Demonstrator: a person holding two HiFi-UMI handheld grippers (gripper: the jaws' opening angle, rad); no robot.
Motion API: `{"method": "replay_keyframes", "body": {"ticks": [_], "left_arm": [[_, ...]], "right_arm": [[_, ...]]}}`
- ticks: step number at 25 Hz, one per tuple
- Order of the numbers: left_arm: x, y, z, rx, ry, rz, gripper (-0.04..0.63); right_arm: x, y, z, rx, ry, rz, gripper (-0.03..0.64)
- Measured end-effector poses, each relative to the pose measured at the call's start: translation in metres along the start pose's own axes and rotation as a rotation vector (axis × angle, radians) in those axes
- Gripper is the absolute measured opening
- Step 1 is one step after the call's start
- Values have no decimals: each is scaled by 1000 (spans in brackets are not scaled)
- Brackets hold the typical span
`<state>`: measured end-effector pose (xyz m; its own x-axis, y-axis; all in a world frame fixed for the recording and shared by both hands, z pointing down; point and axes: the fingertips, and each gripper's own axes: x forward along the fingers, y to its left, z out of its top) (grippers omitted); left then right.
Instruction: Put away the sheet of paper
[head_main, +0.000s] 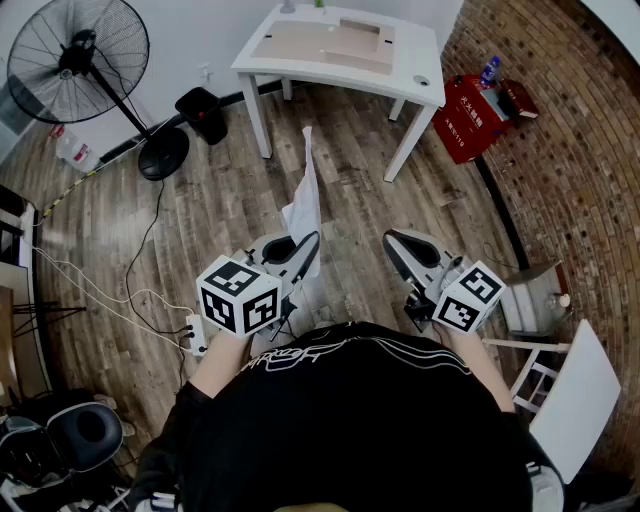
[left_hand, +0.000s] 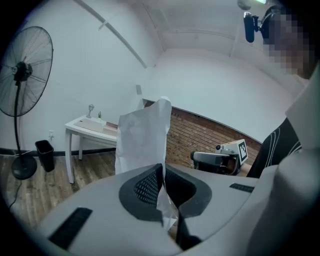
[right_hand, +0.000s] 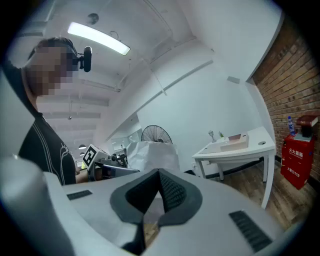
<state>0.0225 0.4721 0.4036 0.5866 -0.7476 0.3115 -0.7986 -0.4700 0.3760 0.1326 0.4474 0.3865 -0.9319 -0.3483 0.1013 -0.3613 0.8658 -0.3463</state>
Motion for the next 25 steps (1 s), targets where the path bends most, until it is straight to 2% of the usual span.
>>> {"method": "replay_keyframes", "body": {"ticks": [11, 16, 23, 25], "left_arm": [[-10, -10, 4, 43, -13, -19, 32], [-10, -6, 3, 40, -16, -15, 32], [1, 13, 1, 85, 8, 27, 32], [9, 21, 2, 77, 16, 29, 32]], "right_arm": [[2, 10, -3, -22, 12, -2, 0], [1, 0, 6, -41, -21, -54, 0], [11, -22, -7, 42, -10, -52, 0], [17, -32, -10, 42, -1, -58, 0]]}}
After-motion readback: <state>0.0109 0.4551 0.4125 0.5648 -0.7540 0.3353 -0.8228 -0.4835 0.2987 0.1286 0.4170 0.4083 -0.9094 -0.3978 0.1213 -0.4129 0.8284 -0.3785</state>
